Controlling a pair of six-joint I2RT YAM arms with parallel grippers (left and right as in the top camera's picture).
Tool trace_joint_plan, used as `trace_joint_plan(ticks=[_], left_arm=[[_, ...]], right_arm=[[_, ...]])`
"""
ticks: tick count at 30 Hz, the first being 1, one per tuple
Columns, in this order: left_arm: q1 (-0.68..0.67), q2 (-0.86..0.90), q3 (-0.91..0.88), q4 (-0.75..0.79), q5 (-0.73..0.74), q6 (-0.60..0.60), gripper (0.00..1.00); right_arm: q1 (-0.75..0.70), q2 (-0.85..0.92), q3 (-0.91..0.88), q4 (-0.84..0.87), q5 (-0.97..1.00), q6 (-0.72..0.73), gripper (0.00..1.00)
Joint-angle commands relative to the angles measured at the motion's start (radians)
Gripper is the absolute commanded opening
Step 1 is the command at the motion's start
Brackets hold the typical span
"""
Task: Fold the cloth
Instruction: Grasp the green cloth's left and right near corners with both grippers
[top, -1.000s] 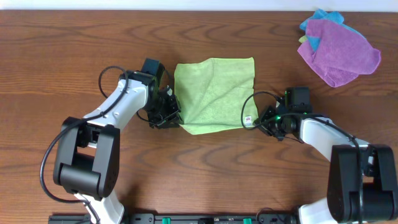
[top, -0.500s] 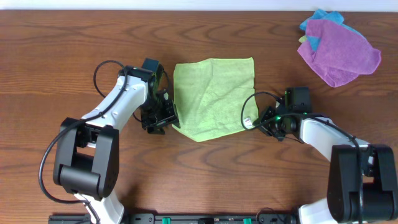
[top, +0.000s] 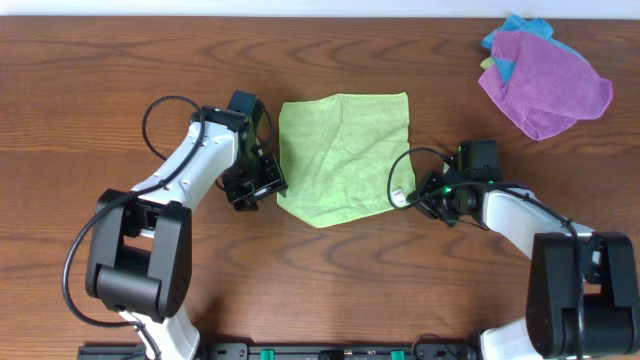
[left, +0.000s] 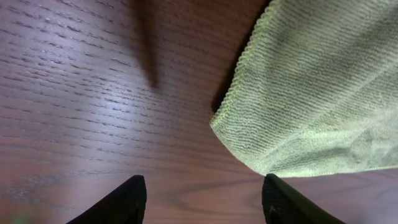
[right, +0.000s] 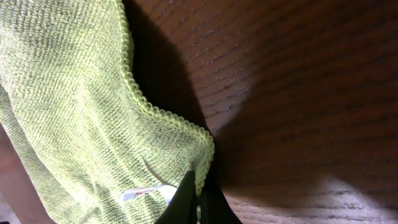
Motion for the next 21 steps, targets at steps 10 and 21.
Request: trace_joint_plan(ticks=[10, 21], left_arm=[[-0.027, 0.009, -0.085, 0.039, -0.022, -0.089, 0.63], [-0.027, 0.009, -0.086, 0.085, -0.036, -0.106, 0.65]], right_arm=[[0.003, -0.018, -0.006, -0.171, 0.017, -0.076, 0.34], [0.003, -0.193, -0.006, -0.303, 0.137, -0.087, 0.42]])
